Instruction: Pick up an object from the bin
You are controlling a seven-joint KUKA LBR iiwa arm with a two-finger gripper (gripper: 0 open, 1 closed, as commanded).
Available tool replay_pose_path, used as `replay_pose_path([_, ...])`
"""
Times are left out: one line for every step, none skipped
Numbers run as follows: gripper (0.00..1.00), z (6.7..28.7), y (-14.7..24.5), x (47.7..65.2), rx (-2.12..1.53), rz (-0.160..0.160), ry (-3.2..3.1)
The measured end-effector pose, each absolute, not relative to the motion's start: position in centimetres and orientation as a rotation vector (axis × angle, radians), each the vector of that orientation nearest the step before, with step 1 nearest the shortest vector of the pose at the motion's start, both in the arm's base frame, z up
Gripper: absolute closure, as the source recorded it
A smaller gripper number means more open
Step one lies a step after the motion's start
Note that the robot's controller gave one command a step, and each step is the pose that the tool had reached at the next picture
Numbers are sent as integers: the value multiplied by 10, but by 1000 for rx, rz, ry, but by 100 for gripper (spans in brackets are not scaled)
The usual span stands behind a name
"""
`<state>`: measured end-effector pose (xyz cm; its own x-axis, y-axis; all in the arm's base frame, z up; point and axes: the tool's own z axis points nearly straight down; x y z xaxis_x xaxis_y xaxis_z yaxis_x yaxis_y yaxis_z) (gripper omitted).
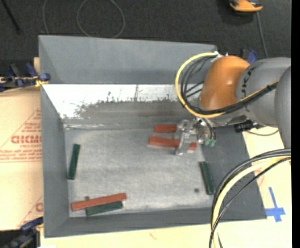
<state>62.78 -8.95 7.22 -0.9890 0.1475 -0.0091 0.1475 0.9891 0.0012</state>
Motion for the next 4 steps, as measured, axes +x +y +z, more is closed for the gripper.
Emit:
replay_pose_path([100,72,-89,628,231,0,3124])
replay_pose_path([100,72,-89,628,232,0,3124])
replay_pose_path([100,72,-89,628,232,0,3124])
replay_pose_path([100,72,-123,572,378,6,3113])
